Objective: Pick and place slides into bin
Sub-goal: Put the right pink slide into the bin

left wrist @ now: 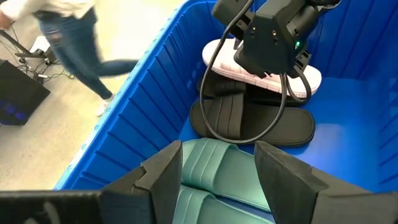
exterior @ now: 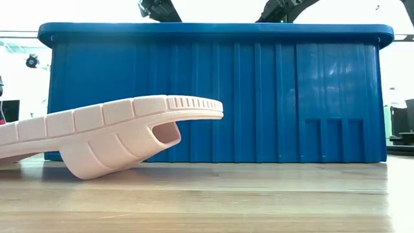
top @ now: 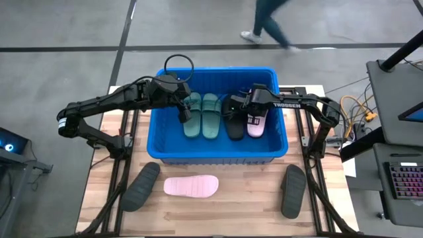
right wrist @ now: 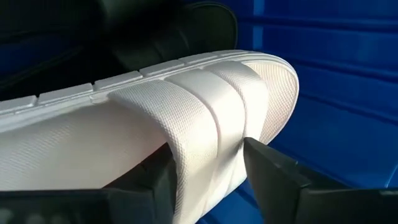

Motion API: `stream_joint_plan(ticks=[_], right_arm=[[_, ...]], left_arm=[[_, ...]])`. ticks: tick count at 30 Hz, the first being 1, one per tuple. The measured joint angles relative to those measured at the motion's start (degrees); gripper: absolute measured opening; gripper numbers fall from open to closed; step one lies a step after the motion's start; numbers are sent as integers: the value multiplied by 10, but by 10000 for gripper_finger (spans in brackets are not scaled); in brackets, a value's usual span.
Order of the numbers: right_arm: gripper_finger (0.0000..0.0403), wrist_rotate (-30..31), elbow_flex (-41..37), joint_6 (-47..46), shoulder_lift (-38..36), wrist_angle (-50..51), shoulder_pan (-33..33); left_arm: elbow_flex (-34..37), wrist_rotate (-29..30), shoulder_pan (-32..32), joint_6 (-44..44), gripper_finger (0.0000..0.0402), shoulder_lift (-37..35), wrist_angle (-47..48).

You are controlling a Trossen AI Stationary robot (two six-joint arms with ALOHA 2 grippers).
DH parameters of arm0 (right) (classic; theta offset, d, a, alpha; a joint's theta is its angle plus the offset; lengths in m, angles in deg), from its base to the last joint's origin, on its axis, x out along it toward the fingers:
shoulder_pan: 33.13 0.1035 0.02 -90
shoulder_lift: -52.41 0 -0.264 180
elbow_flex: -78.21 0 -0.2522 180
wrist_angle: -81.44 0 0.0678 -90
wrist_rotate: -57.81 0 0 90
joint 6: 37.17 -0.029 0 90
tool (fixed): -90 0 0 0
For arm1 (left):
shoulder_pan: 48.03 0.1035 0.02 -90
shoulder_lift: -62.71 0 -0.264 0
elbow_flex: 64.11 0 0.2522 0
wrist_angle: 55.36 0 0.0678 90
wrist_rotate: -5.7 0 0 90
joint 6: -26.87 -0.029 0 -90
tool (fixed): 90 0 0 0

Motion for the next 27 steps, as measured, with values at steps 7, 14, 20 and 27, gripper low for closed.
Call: stream_joint_plan(ticks=[7, 14, 20, 27], right_arm=[[205, -3, 5, 15, 0, 13, 0], [229, -43, 17, 31, -5, 16, 0], [233, -60, 27, 37, -8, 21, 0], [233, -60, 42, 29, -16, 28, 0]], left_arm=[[2, 0, 0, 0, 185, 0, -1], [2, 0, 0, 0, 185, 0, -1], [2, 0, 0, 0, 185, 0, -1], [3, 0, 0, 0, 185, 0, -1]])
